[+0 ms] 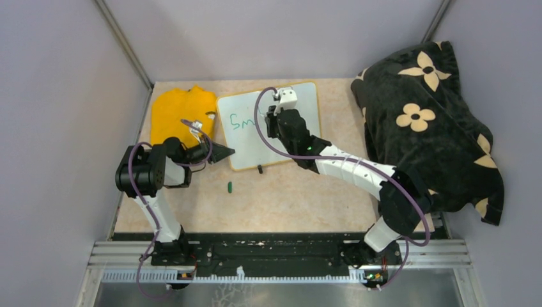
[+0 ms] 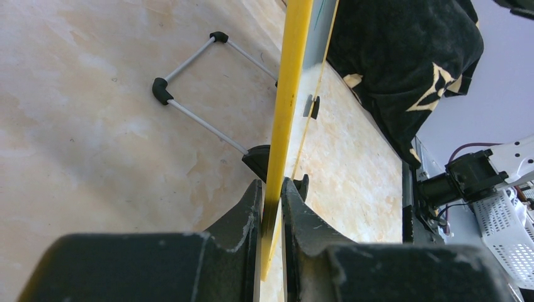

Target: Write a sentence on the whiteboard

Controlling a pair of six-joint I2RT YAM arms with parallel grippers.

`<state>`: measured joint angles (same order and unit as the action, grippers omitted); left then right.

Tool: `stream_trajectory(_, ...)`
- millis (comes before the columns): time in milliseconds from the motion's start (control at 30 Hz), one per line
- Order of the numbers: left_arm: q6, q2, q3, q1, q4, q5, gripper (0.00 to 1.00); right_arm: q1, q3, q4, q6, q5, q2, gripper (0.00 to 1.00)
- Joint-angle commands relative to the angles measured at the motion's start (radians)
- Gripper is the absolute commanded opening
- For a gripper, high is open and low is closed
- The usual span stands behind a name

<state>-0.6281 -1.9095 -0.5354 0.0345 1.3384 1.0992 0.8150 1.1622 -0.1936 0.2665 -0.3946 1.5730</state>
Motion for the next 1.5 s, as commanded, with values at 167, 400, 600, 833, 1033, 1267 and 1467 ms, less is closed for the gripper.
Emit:
stream_trajectory(167,0.018,-0.024,-0.009,0.001,-0.028,-0.033,0.0,-0.01,-0.087,-0.018,0.038,0.012,-0.078,0.0)
stream_trajectory(400,0.019,-0.025,-0.011,0.001,-0.029,-0.031,0.0,-0.009,-0.12,-0.005,0.044,-0.003,-0.1,0.0)
stream_trajectory(600,0.019,-0.025,-0.011,0.001,-0.03,-0.032,0.0,-0.011,-0.124,-0.001,0.039,-0.017,-0.132,0.0)
stream_trajectory(833,0.018,-0.026,-0.011,0.001,-0.03,-0.031,0.0,-0.011,-0.112,-0.014,0.029,-0.009,-0.17,0.0)
stream_trajectory(1033,0.02,-0.026,-0.011,-0.001,-0.03,-0.032,0.0,-0.011,-0.077,-0.017,0.021,-0.002,-0.146,0.0)
stream_trajectory(1267,0.019,-0.025,-0.011,-0.001,-0.033,-0.032,0.0,-0.017,-0.055,-0.022,0.011,-0.018,-0.115,0.0)
stream_trajectory(1467,0.019,-0.023,-0.011,-0.001,-0.033,-0.032,0.0,-0.032,-0.05,-0.021,0.013,-0.015,-0.091,0.0)
